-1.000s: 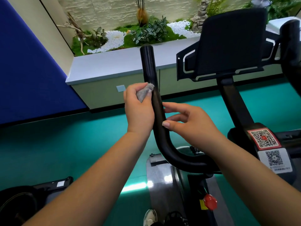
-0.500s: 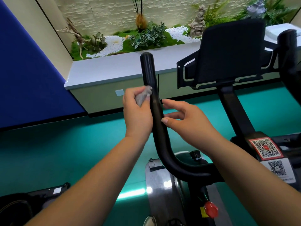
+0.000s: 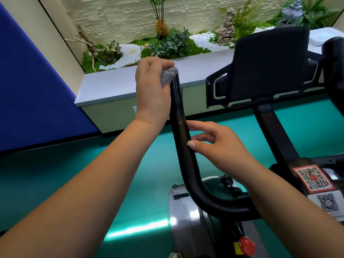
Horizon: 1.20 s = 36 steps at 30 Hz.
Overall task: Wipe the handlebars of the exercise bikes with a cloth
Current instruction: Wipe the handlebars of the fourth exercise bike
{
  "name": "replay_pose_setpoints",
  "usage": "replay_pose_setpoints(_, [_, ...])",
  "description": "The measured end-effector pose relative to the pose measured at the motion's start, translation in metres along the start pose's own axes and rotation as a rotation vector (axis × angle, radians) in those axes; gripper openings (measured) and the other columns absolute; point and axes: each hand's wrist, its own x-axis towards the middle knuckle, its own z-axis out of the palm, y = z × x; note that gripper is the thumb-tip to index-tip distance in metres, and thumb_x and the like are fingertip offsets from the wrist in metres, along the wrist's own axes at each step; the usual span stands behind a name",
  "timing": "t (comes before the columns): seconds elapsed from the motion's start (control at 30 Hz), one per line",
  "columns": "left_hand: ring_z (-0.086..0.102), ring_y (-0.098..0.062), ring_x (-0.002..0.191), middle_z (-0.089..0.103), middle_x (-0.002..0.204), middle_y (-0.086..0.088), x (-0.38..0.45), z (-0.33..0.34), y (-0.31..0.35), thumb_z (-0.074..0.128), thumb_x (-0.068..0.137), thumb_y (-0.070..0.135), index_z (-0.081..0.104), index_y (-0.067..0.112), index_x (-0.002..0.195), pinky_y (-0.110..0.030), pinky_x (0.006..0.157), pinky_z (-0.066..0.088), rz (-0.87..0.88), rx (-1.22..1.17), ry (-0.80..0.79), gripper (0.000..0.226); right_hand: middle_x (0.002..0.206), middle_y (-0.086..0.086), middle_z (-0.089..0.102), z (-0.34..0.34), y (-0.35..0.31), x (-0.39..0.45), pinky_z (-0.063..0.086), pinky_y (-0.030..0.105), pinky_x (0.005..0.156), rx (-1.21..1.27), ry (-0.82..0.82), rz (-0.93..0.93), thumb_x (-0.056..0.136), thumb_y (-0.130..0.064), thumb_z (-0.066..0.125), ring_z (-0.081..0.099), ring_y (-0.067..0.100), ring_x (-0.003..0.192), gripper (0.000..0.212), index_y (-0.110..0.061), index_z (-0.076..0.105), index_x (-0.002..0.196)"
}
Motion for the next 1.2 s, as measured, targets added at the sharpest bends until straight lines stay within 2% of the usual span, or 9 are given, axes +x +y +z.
replay_pose_setpoints(0.07, [0.052, -0.025, 0.101, 0.052, 0.106, -0.01, -0.011, -0.005, -0.004, 0.058, 0.087, 0.006, 0.067, 0.006, 0.105, -0.026, 0.091, 0.043, 0.109, 0.071, -0.05, 0.02, 0.12, -0.014, 0.061, 0.0, 0.001, 0.0, 0.051, 0.029, 0.093, -0.022, -0.003, -0.014, 0.084, -0.01, 0.068, 0.064, -0.003, 0.093, 0.043, -0.026, 0.061, 0.123])
replay_pose_setpoints(0.2, [0.055, -0.028, 0.102, 0.055, 0.106, -0.013, -0.043, -0.015, -0.011, 0.06, 0.09, 0.005, 0.069, 0.003, 0.106, -0.038, 0.089, 0.048, 0.234, 0.105, -0.179, 0.019, 0.12, -0.013, 0.06, 0.001, 0.002, 0.002, 0.05, 0.023, 0.091, -0.043, -0.002, -0.028, 0.084, -0.011, 0.068, 0.064, -0.003, 0.093, 0.044, -0.027, 0.061, 0.124])
replay_pose_setpoints(0.4, [0.054, -0.027, 0.103, 0.058, 0.108, -0.015, 0.001, -0.009, 0.001, 0.06, 0.09, 0.005, 0.068, -0.001, 0.108, -0.027, 0.091, 0.046, 0.252, 0.1, -0.111, 0.021, 0.119, -0.013, 0.06, 0.001, 0.003, 0.001, 0.05, 0.024, 0.091, -0.04, -0.003, -0.028, 0.084, -0.011, 0.068, 0.064, -0.004, 0.093, 0.044, -0.028, 0.061, 0.124])
replay_pose_setpoints(0.57, [0.052, -0.03, 0.099, 0.066, 0.1, -0.011, -0.015, -0.001, -0.005, 0.063, 0.085, 0.007, 0.072, 0.004, 0.097, -0.025, 0.086, 0.035, 0.43, 0.268, -0.194, 0.015, 0.119, -0.013, 0.06, 0.001, 0.004, 0.002, 0.051, 0.022, 0.09, -0.043, -0.002, -0.039, 0.084, -0.012, 0.068, 0.064, -0.004, 0.092, 0.044, -0.027, 0.06, 0.125])
replay_pose_setpoints(0.67, [0.053, -0.03, 0.097, 0.068, 0.099, -0.009, -0.043, -0.007, -0.005, 0.064, 0.084, 0.007, 0.072, 0.004, 0.096, -0.027, 0.086, 0.036, 0.455, 0.267, -0.258, 0.014, 0.119, -0.012, 0.06, 0.001, 0.005, 0.002, 0.051, 0.023, 0.091, -0.036, 0.001, -0.047, 0.084, -0.011, 0.069, 0.064, -0.003, 0.091, 0.044, -0.026, 0.06, 0.124])
replay_pose_setpoints(0.77, [0.055, -0.033, 0.095, 0.069, 0.099, -0.008, -0.027, -0.01, -0.001, 0.065, 0.086, 0.008, 0.072, 0.005, 0.098, -0.028, 0.087, 0.034, 0.496, 0.291, -0.29, 0.015, 0.118, -0.013, 0.06, 0.001, 0.006, 0.002, 0.052, 0.028, 0.092, -0.036, -0.002, -0.046, 0.084, -0.012, 0.069, 0.064, -0.003, 0.091, 0.044, -0.027, 0.061, 0.124])
replay_pose_setpoints(0.93, [0.055, -0.035, 0.098, 0.069, 0.106, -0.007, 0.016, -0.009, -0.006, 0.063, 0.089, 0.013, 0.072, 0.006, 0.103, -0.024, 0.088, 0.035, 0.423, 0.347, -0.149, 0.018, 0.117, -0.015, 0.059, 0.001, 0.006, 0.002, 0.05, 0.025, 0.091, -0.042, -0.011, -0.043, 0.085, -0.014, 0.068, 0.063, -0.006, 0.091, 0.043, -0.03, 0.06, 0.124])
replay_pose_setpoints(1.1, [0.055, -0.033, 0.098, 0.069, 0.108, -0.005, -0.036, -0.013, -0.004, 0.065, 0.086, 0.008, 0.073, 0.008, 0.101, -0.016, 0.091, 0.029, 0.4, 0.28, -0.274, 0.017, 0.115, -0.013, 0.06, 0.002, 0.007, 0.003, 0.052, 0.024, 0.09, -0.04, -0.004, -0.052, 0.084, -0.012, 0.069, 0.064, -0.004, 0.089, 0.044, -0.027, 0.06, 0.125])
replay_pose_setpoints(1.2, [0.054, -0.026, 0.103, 0.069, 0.107, 0.003, -0.046, -0.024, 0.006, 0.066, 0.084, 0.005, 0.073, 0.013, 0.103, -0.014, 0.092, 0.033, 0.286, 0.194, -0.348, 0.021, 0.115, -0.011, 0.061, 0.001, 0.008, 0.002, 0.052, 0.023, 0.087, -0.034, 0.005, -0.051, 0.084, -0.013, 0.069, 0.065, -0.003, 0.088, 0.043, -0.027, 0.061, 0.123])
